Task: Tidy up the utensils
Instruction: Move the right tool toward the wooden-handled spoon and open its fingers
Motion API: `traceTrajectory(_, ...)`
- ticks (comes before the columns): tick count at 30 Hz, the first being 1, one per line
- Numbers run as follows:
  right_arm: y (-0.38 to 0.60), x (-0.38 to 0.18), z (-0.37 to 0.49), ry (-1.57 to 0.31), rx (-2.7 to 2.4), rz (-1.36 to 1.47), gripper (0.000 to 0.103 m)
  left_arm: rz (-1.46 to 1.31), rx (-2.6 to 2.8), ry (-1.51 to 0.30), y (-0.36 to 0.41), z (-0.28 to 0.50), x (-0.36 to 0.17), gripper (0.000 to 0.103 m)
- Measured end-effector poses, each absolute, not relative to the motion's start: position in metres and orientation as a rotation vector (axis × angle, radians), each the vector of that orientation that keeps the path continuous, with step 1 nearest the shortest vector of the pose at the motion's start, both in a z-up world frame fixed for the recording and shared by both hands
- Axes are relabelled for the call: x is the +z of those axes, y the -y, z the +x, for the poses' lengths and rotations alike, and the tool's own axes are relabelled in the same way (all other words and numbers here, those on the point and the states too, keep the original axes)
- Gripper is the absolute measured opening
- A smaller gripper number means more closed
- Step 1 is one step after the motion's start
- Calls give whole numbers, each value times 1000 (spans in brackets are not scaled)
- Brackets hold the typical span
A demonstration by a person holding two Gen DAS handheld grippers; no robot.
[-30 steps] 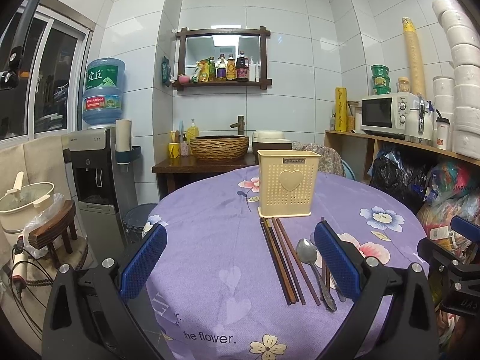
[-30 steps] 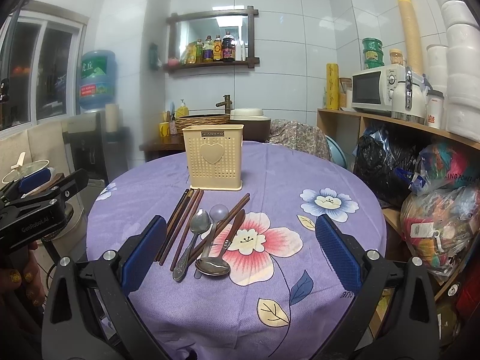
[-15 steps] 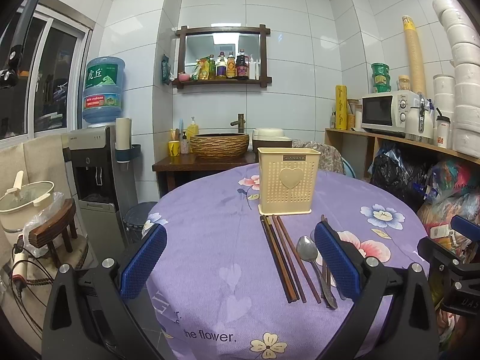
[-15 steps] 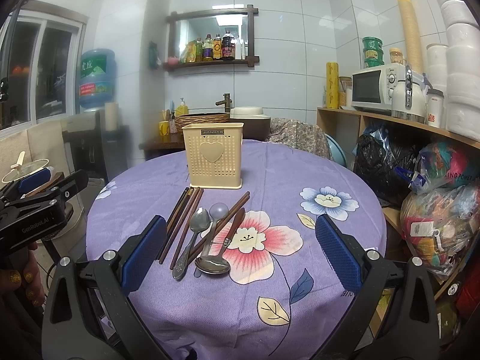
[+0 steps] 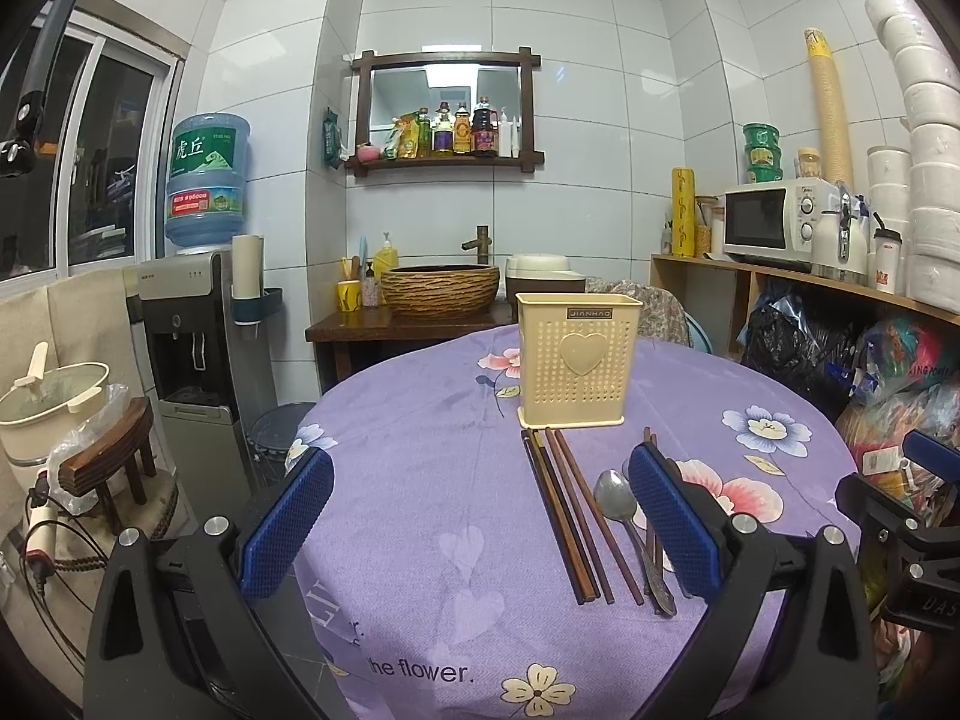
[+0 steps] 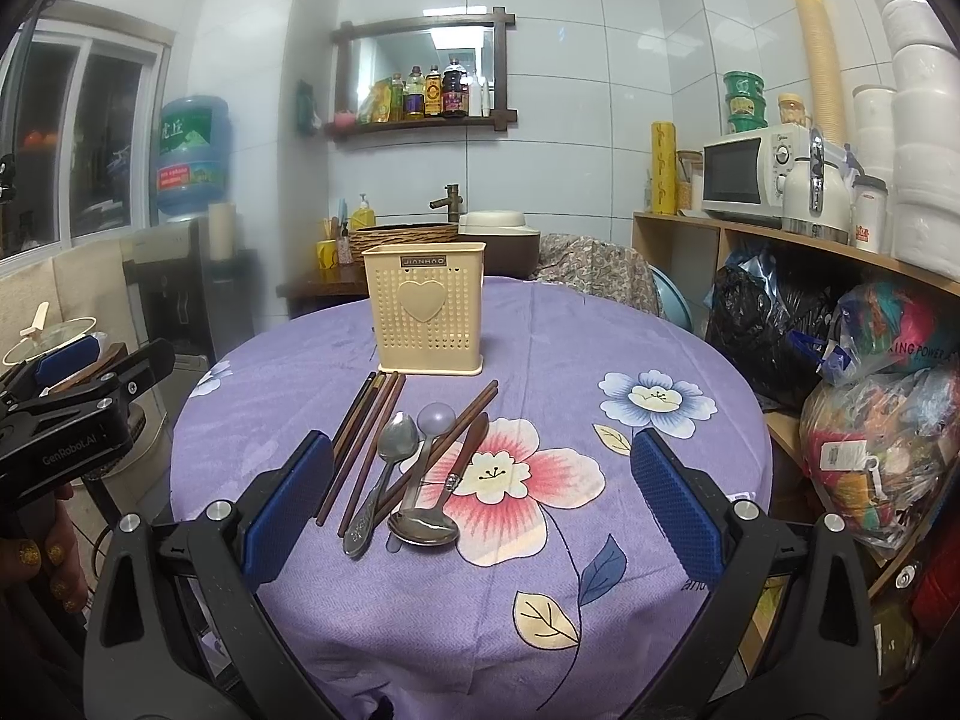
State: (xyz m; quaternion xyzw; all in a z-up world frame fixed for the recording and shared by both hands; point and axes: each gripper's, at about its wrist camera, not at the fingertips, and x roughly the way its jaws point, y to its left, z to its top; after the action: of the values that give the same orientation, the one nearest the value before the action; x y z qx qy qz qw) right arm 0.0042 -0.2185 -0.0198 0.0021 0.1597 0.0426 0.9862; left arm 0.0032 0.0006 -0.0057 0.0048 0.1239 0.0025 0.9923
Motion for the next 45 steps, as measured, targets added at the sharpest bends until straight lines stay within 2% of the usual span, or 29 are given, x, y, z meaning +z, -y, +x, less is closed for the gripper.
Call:
traceTrajectory(24,219,-21,10,-356,74,-1,98,13,12,-290,1,8,-12,98)
traceTrajectory(41,242,-56,94,-607,21,-34,98,-1,-56,-602,-13,90,-44,98)
traceTrajectory(45,245,-57,127,-668,42,-16,98,69,-91,-653,-1,116,-46,90)
